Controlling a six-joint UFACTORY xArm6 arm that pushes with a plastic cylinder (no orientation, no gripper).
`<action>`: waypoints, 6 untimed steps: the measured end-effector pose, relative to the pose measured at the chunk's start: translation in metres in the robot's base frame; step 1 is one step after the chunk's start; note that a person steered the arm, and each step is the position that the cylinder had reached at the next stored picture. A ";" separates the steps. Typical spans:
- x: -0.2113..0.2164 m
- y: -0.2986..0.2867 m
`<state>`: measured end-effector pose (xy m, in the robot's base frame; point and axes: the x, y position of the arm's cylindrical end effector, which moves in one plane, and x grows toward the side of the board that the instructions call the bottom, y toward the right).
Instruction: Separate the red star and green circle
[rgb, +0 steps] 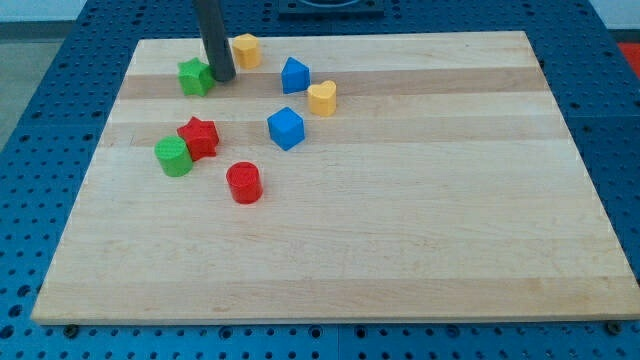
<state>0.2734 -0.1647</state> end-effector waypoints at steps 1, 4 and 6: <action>-0.001 -0.013; 0.046 0.035; 0.090 0.035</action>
<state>0.3637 -0.1297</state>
